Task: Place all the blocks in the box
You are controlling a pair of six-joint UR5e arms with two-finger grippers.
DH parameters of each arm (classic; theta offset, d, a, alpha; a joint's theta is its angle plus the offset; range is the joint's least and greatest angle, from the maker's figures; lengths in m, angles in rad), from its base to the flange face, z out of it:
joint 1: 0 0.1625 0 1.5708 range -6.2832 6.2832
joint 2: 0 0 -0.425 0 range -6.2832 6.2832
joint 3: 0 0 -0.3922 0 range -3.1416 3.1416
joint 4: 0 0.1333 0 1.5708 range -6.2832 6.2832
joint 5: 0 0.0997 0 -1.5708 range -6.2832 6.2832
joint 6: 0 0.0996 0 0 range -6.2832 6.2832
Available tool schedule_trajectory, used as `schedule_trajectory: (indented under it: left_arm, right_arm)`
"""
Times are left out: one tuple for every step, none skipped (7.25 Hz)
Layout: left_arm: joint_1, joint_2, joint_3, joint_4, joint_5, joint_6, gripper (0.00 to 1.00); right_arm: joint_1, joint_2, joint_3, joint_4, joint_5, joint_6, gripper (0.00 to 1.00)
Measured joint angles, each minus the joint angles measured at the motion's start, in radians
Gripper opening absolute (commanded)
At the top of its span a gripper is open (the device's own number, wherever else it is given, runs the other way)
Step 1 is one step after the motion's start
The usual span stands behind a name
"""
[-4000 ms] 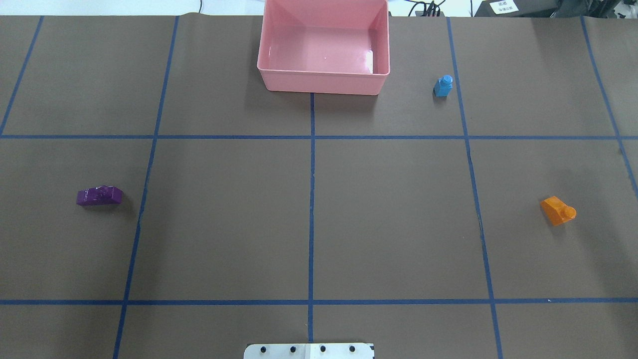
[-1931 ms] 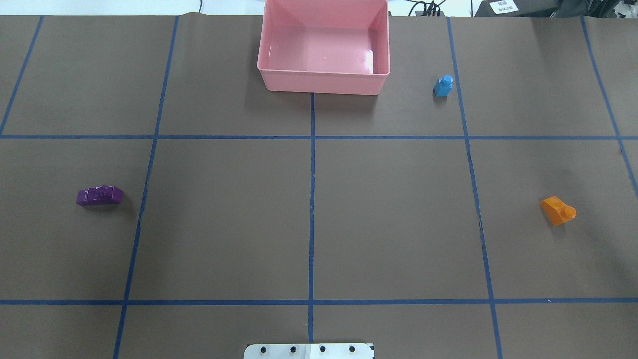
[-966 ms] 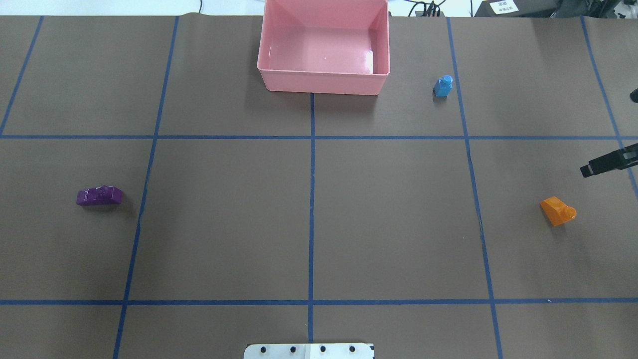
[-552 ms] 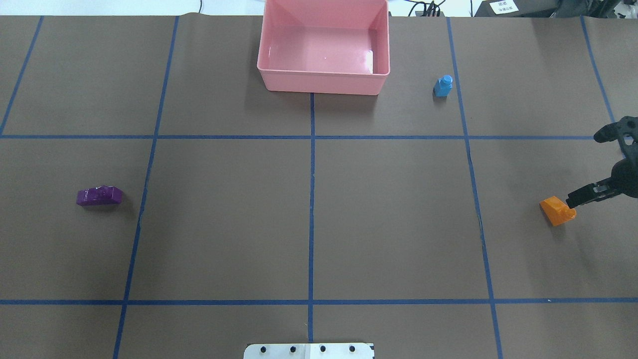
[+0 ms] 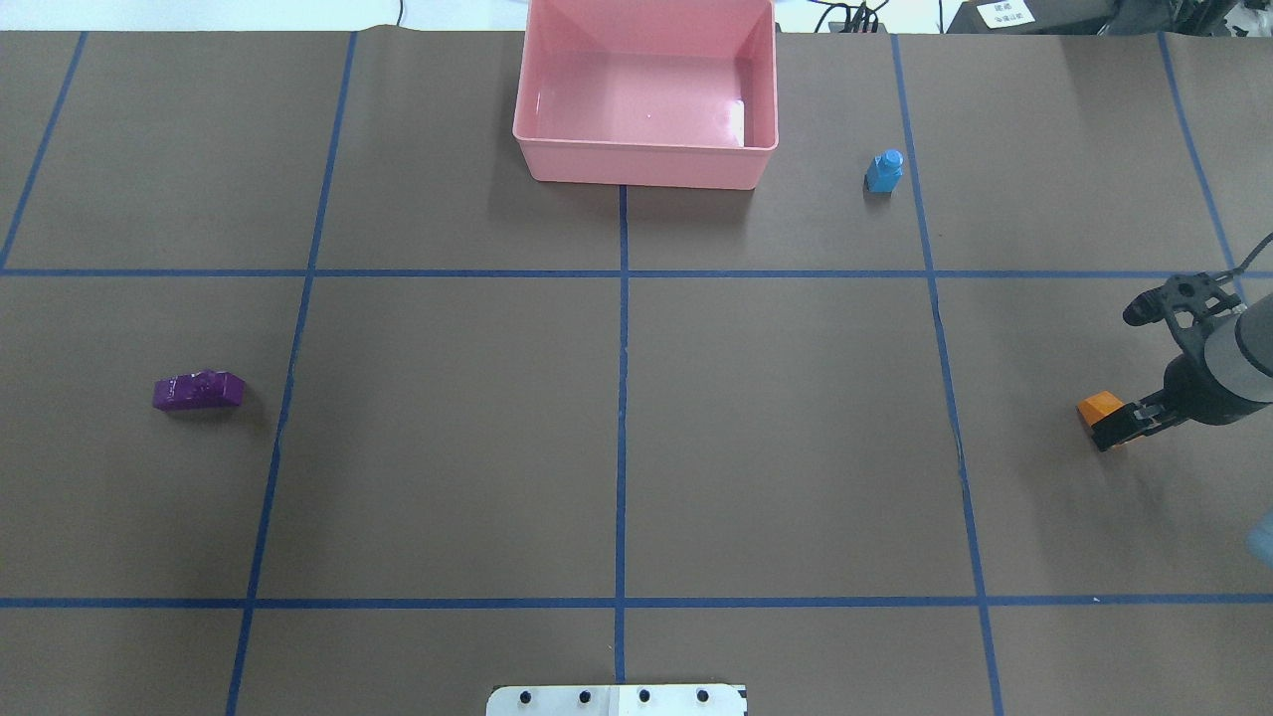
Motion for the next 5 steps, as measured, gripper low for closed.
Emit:
schedule_trajectory:
  left_arm:
    - [0.0, 0.0, 0.0, 0.0, 0.0, 0.001, 1.0]
    - [-0.001, 0.0, 0.0, 0.0, 0.0, 0.001, 1.0]
    - [-0.001, 0.001, 0.0, 0.0, 0.0, 0.001, 1.0]
    - [-0.001, 0.001, 0.0, 0.0, 0.0, 0.001, 1.0]
    - [-0.001, 0.001, 0.0, 0.0, 0.0, 0.001, 1.0]
  right_arm:
    - [-0.005, 0.02, -0.021, 0.0, -0.001, -0.025, 0.99]
    - [-0.007, 0.029, -0.035, -0.001, -0.001, -0.055, 0.96]
    - [-0.007, 0.03, -0.045, -0.001, -0.002, -0.073, 0.95]
    - [-0.007, 0.027, -0.053, 0.0, -0.002, -0.08, 0.94]
    - [-0.007, 0.023, -0.059, 0.0, -0.002, -0.082, 0.81]
